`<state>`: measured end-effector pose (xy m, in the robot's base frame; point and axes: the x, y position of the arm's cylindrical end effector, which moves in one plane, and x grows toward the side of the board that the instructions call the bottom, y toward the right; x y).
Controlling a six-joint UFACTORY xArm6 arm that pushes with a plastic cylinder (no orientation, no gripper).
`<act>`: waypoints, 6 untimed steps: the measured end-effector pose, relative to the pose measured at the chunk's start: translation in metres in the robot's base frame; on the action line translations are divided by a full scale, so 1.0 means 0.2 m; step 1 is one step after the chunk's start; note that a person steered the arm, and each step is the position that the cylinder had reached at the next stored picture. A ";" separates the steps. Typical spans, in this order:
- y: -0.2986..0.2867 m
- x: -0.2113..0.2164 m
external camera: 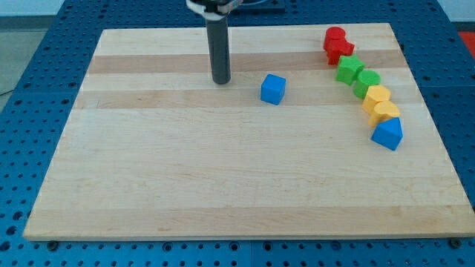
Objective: Move the blue cube to the bottom left of the green star
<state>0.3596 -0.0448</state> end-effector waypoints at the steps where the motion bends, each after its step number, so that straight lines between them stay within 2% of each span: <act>1: 0.27 0.11; 2: 0.60 0.11; 3: 0.64 0.11; 4: 0.28 0.06; 5: 0.04 -0.31; 6: 0.18 -0.74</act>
